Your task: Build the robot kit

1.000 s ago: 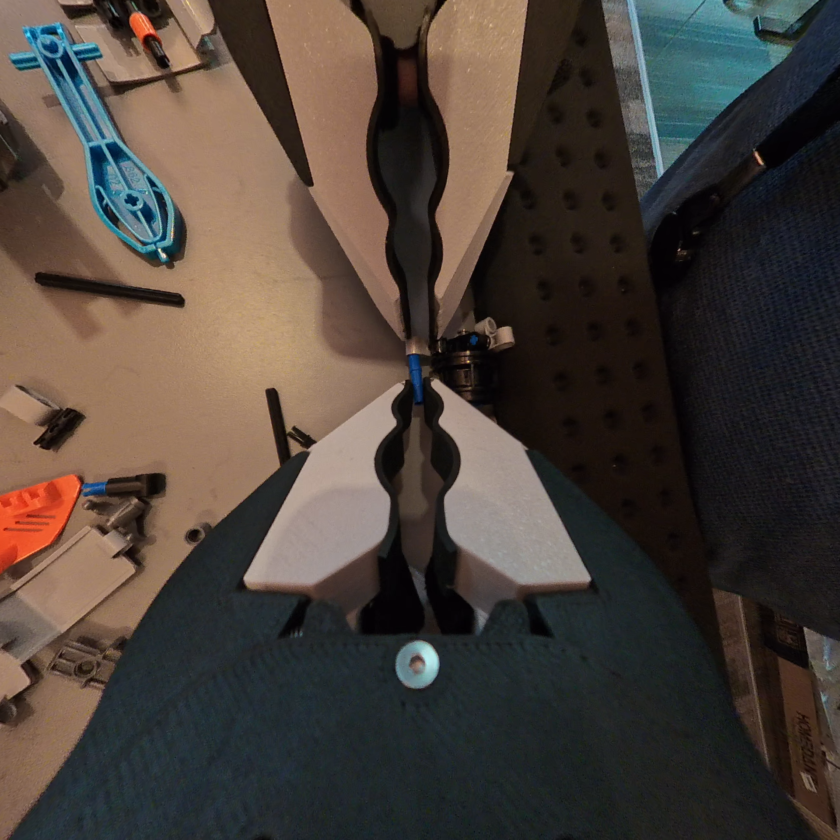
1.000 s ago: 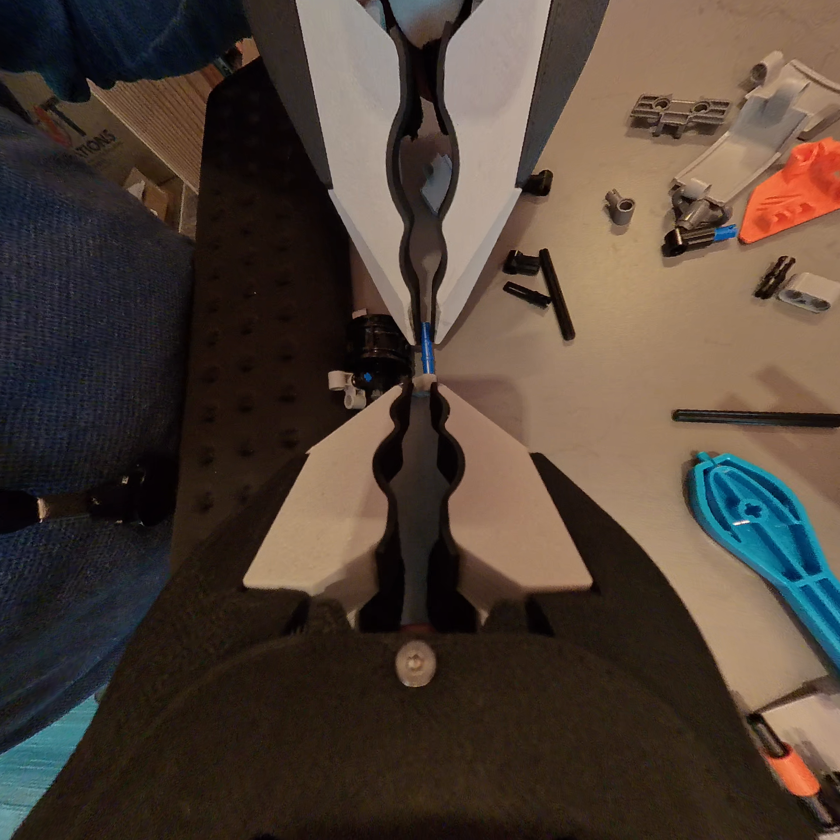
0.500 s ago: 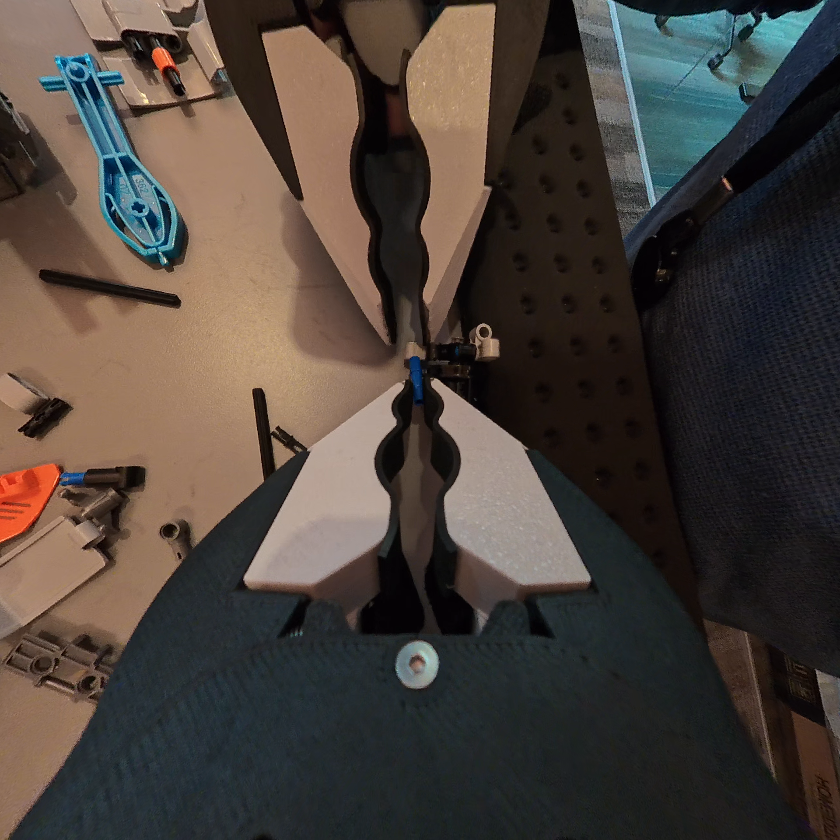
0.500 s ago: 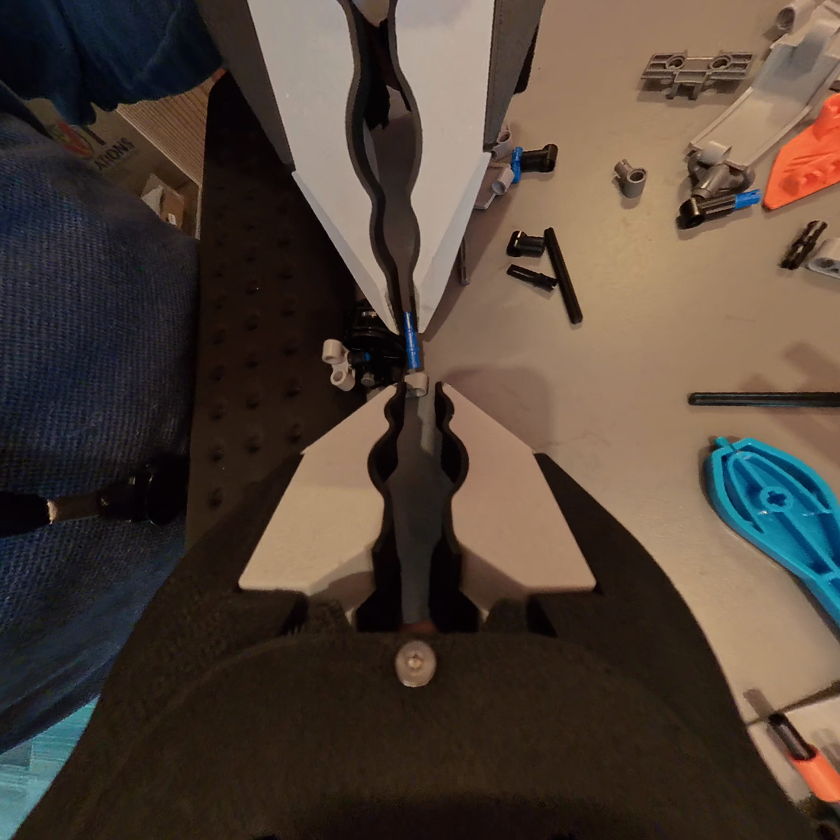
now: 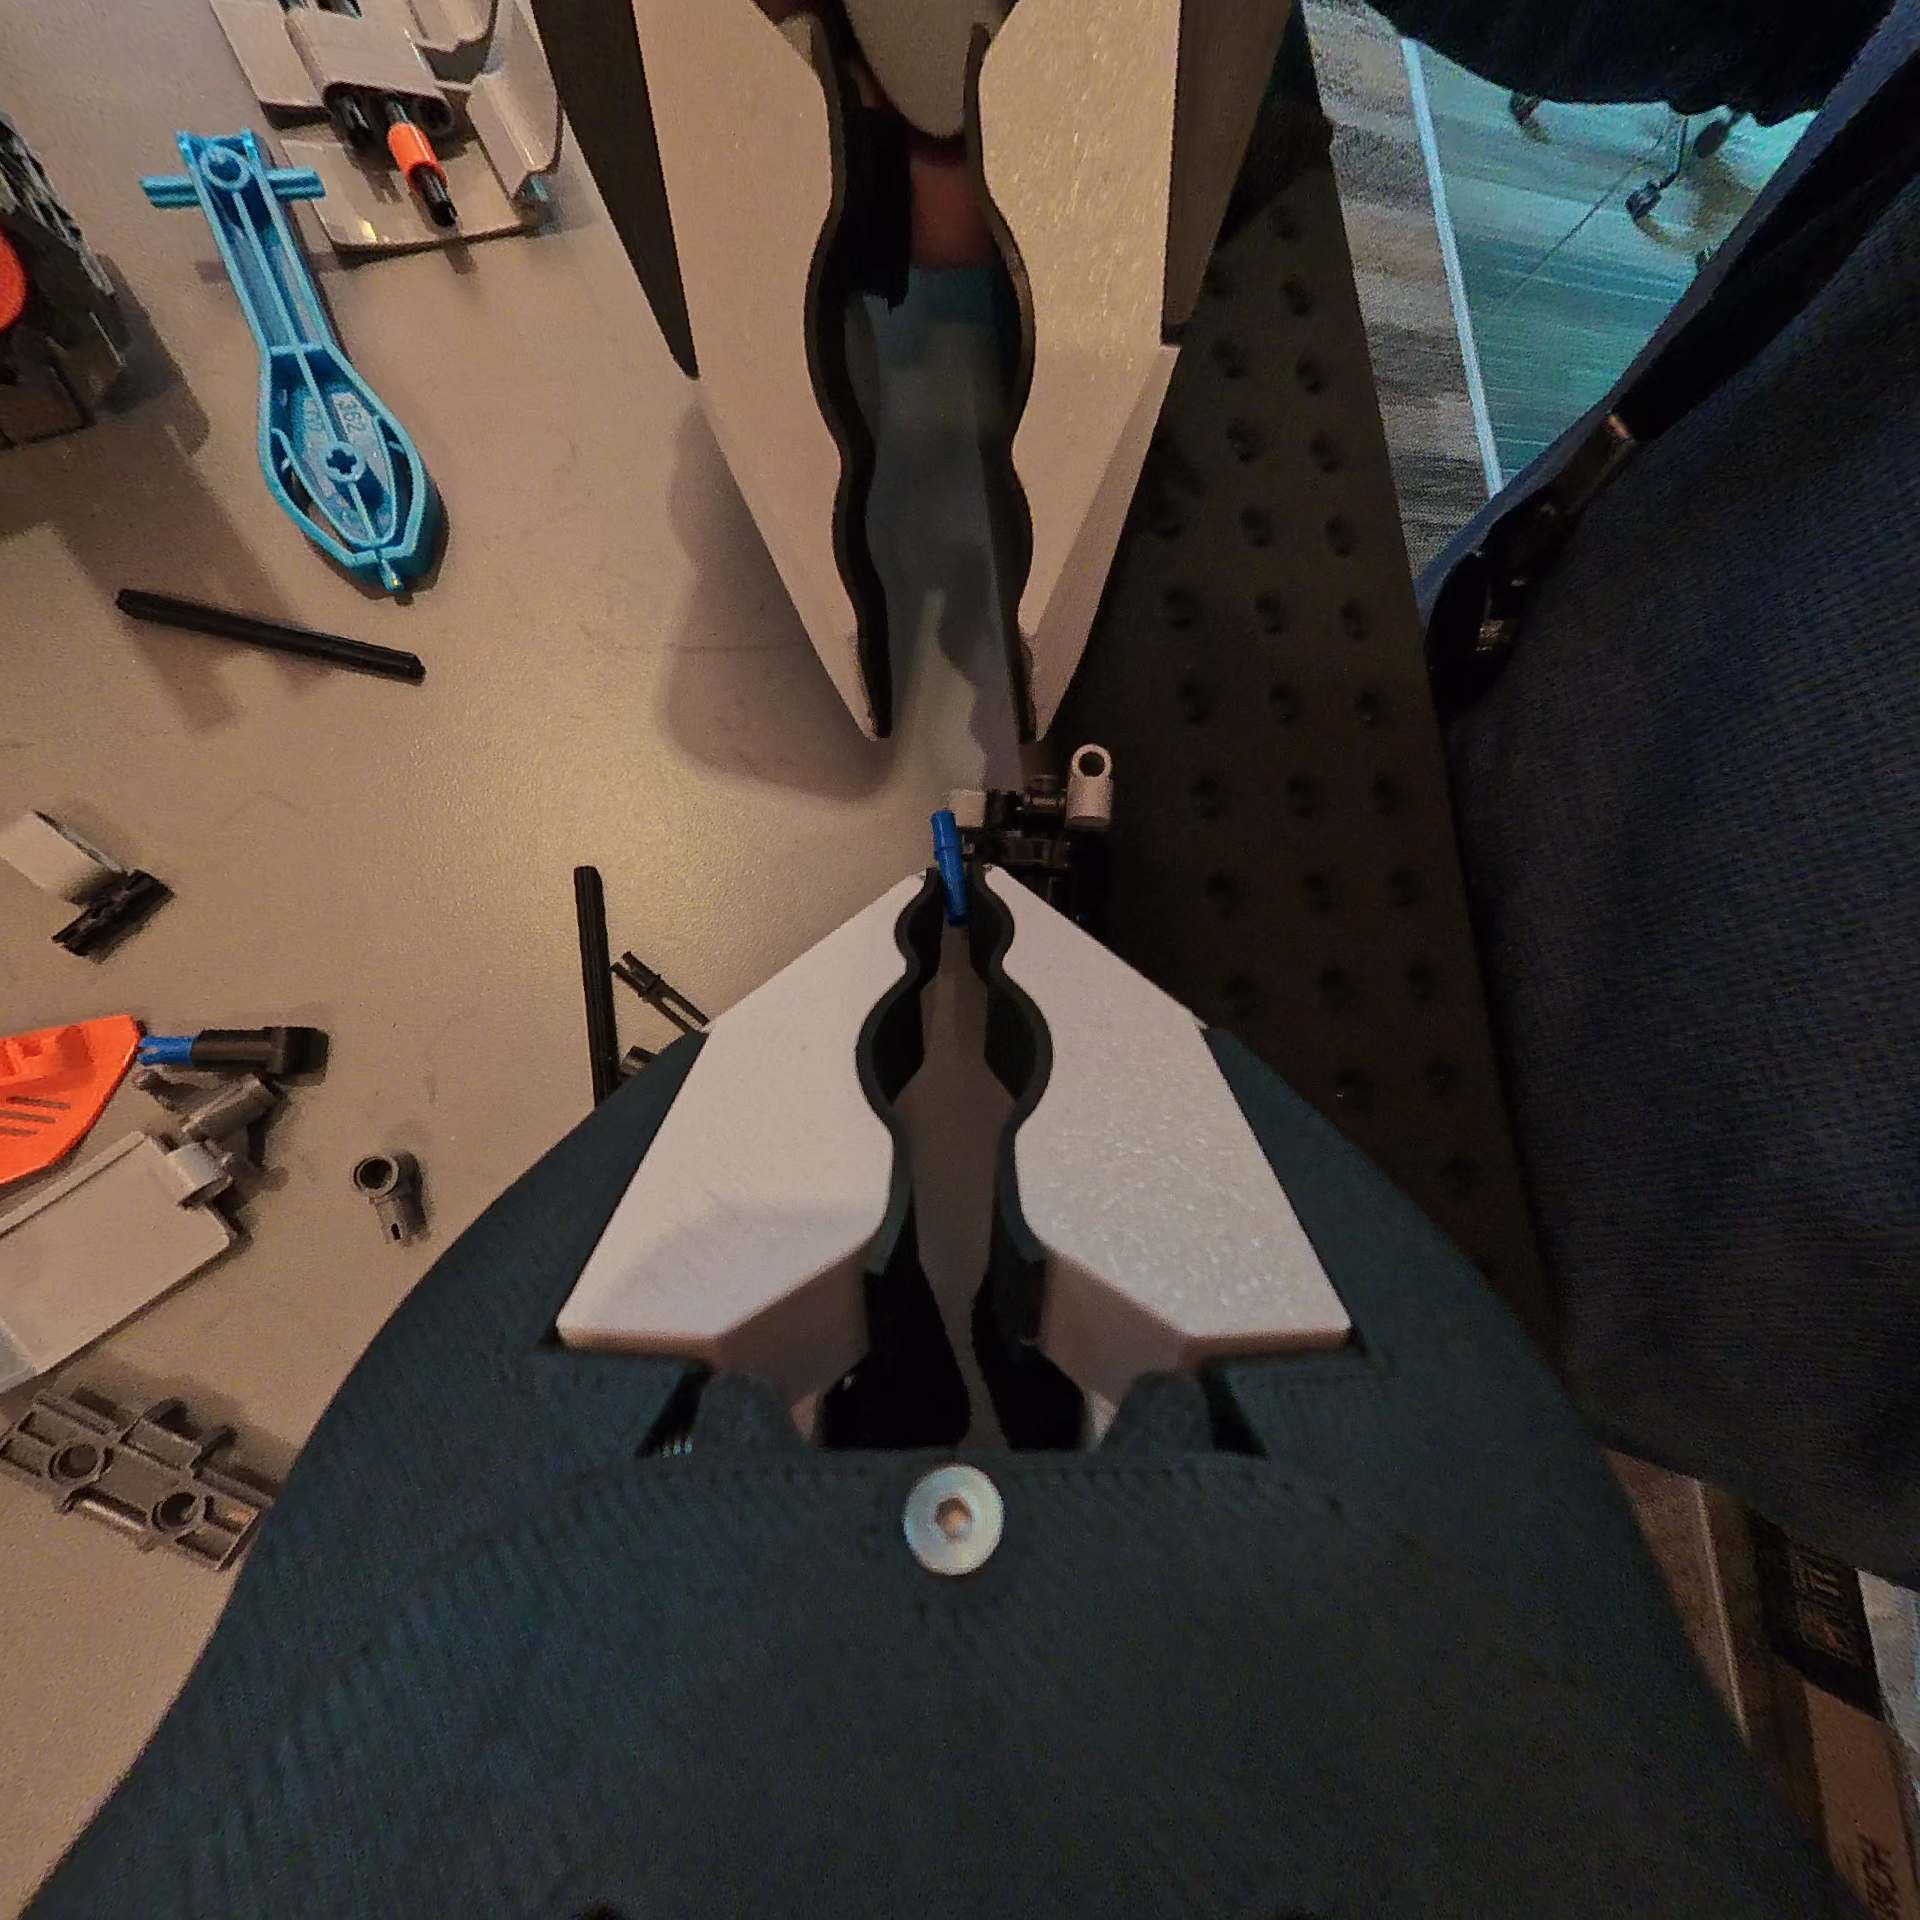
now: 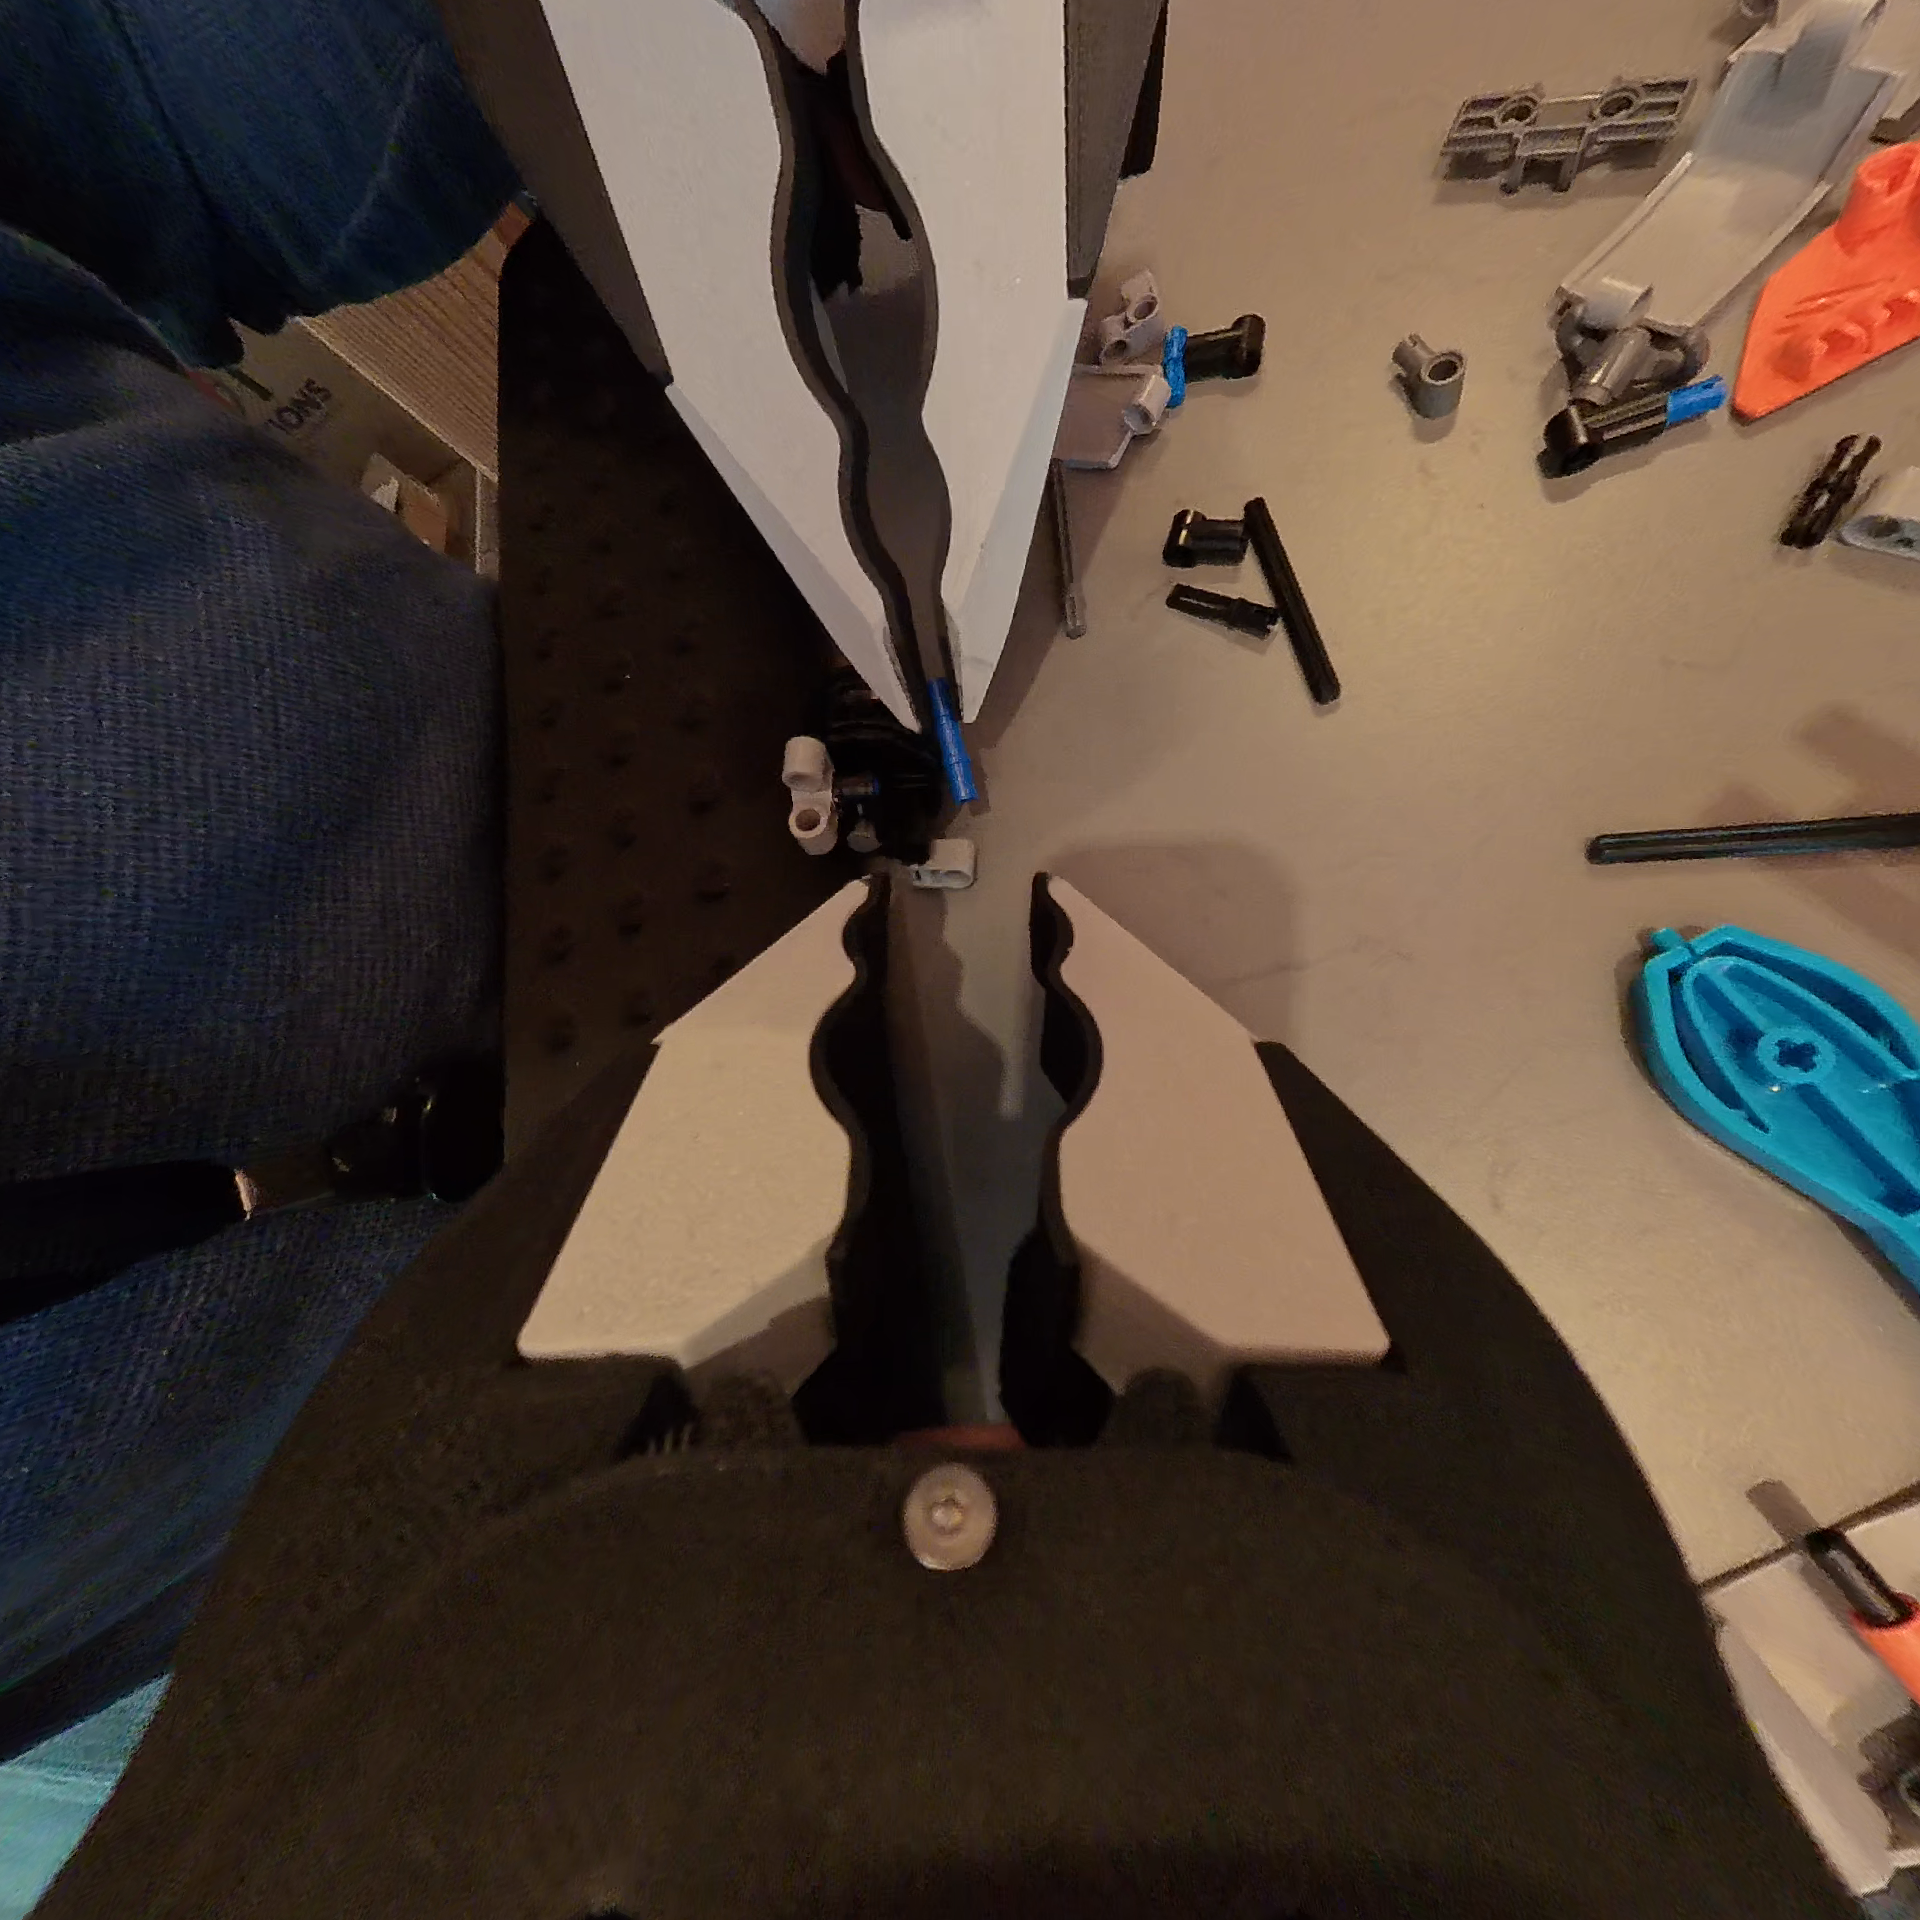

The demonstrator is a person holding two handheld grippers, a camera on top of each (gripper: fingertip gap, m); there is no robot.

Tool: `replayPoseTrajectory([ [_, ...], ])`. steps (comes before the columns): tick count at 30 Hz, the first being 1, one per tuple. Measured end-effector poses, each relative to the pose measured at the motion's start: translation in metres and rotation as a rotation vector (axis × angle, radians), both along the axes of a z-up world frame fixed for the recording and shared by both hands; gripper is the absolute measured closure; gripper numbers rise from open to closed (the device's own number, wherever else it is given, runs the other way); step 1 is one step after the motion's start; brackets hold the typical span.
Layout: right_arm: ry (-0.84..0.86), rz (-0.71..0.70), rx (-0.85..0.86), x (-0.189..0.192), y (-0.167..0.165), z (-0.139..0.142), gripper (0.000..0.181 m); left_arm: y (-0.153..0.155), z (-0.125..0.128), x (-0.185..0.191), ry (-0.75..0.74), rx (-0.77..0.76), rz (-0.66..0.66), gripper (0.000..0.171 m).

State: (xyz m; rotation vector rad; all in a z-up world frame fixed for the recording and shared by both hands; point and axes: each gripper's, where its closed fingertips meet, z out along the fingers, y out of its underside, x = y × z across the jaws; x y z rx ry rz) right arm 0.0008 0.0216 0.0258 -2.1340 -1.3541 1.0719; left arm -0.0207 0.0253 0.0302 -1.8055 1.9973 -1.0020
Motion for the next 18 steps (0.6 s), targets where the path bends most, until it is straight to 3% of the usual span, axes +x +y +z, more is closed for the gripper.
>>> replayPoseTrajectory([
  [7,0.022,0.016,-0.018,0.003,-0.007,0.008,0.156,0.001,-0.001,-0.002,0.010,-0.010,0.013,0.169],
  [12,-0.100,0.046,0.055,0.001,-0.003,-0.011,0.172,0.003,-0.007,-0.001,0.043,-0.042,0.011,0.170],
  [18,-0.106,0.046,0.123,-0.007,0.004,-0.016,0.181,0.006,-0.013,-0.005,0.104,-0.063,0.024,0.169],
])
